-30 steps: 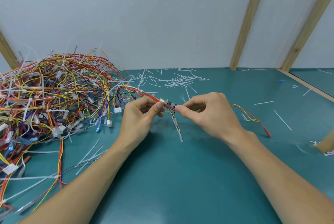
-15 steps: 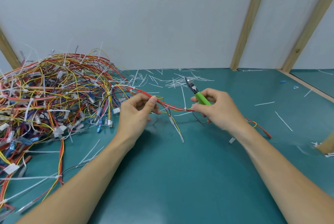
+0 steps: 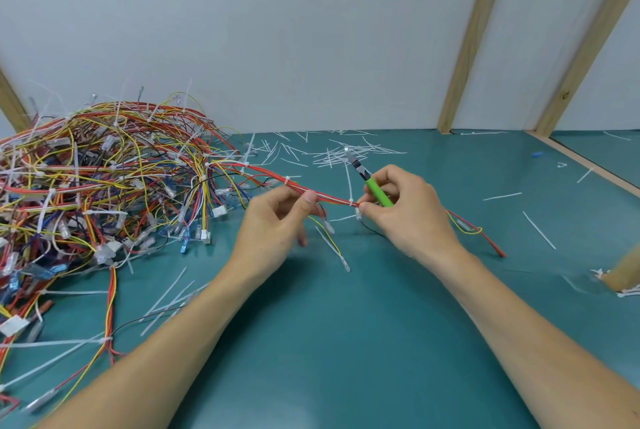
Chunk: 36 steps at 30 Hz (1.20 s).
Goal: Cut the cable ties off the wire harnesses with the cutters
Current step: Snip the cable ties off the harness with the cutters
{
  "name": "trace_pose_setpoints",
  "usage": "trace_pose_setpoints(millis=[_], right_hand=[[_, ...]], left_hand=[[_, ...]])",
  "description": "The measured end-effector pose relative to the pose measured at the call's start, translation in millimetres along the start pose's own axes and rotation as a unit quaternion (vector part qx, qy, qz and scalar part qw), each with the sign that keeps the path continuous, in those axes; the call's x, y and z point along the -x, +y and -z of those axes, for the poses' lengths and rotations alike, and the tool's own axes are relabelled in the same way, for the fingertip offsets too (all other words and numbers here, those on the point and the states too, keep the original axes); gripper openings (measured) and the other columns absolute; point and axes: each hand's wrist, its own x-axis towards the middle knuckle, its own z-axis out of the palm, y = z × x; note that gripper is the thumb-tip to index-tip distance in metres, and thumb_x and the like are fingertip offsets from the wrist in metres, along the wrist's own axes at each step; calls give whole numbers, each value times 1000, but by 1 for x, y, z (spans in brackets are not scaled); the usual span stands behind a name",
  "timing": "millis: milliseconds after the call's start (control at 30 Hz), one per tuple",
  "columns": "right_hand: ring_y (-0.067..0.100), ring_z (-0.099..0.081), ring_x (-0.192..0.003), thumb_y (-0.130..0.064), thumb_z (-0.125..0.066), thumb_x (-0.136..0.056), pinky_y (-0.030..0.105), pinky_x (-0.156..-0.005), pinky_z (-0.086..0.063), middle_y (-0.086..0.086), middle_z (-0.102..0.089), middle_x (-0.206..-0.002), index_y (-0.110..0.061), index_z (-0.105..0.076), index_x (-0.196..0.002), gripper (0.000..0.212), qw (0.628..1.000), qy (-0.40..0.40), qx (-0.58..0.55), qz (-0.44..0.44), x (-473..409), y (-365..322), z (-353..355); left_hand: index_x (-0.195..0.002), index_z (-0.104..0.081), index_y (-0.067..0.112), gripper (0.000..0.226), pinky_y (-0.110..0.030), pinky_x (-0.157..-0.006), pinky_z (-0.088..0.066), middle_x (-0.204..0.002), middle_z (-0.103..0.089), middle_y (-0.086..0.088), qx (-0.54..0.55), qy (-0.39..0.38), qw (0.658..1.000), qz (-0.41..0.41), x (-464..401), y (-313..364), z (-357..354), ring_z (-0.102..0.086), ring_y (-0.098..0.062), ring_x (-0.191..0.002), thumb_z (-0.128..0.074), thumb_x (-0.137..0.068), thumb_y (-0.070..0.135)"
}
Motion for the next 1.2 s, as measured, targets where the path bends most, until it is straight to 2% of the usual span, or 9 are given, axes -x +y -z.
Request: trace_pose_setpoints(millis=[133, 400, 500, 633, 767, 867, 933, 1000, 1200], right_hand=[[12, -71, -83, -24, -74, -84, 44, -78, -56, -28, -72, -82, -32, -57, -87, 19, 997, 76, -17, 28, 7, -8, -6], [20, -69, -77, -28, -75, -85, 43, -68, -55, -14, -72, -79, -34, -49, -94, 28, 983, 128, -12, 130, 21, -16, -24], [20, -70, -79, -30, -75, -85, 44, -69, -56, -14, -73, -81, -31, -52, -93, 24, 989, 97, -16, 113, 20, -15, -24], [12, -72, -79, -38, -77, -84, 42, -77, -58, -17, -75, -84, -29, -64, -86, 16, 996, 6, -65, 68, 13, -12, -16], [7, -63, -57, -42, -81, -82, 33, -62, -48, -23, -69, -71, -32, -69, -84, 16, 996, -36, -57, 58, 2, -7, 2], [14, -69, -77, -50, -85, -77, 40, -77, -53, -17, -72, -87, -36, -70, -88, 23, 994, -79, -1, 70, -6, -1, 21], [5, -64, -89, -57, -84, -73, 41, -83, -53, -20, -66, -96, -40, -69, -91, 29, 988, -88, 95, 86, -10, 5, 29], [5, -63, -97, -60, -85, -70, 43, -88, -53, -20, -63, -99, -41, -69, -93, 34, 983, -107, 124, 86, -12, 9, 31], [7, -63, -100, -64, -85, -66, 43, -90, -54, -19, -61, -100, -41, -71, -96, 40, 981, -120, 116, 101, -14, 12, 31]], left_hand=[[-86, -72, 13, 23, -24, -45, -42, -79, -78, 3, -52, -68, 996, 18, 7, 0, -10, -47, -17, -39, -63, -99, 29], [-84, -78, 18, 21, -15, -40, -33, -71, -73, -3, 86, 5, 995, 59, 1, 6, -9, -40, -9, -41, -75, -82, 38], [-86, -76, 14, 8, -12, -45, -35, -74, -72, -4, 111, 0, 993, 48, 0, 3, -9, -45, -9, -45, -76, -88, 22], [-87, -75, 10, 6, -11, -46, -37, -74, -73, -1, 71, 0, 996, 46, 1, -1, -4, -53, -8, -48, -74, -90, 16], [-86, -74, 7, 4, -11, -49, -41, -72, -73, -4, 47, -8, 998, 29, -3, -4, 5, -56, -10, -49, -75, -89, 11], [-85, -74, 11, 3, -16, -55, -45, -73, -73, -4, 21, -25, 999, 23, -4, -4, 7, -59, -13, -51, -75, -88, 11], [-85, -74, 13, 4, -17, -56, -46, -74, -73, -3, 7, -29, 999, 26, -3, -6, 7, -60, -15, -54, -75, -88, 12], [-85, -73, 14, 5, -17, -56, -45, -75, -74, -3, -6, -28, 999, 27, -3, -7, 8, -62, -15, -55, -75, -89, 13], [-82, -73, 17, 9, -14, -55, -44, -75, -75, -3, -31, -18, 999, 25, -2, -4, 6, -65, -13, -57, -75, -89, 11]])
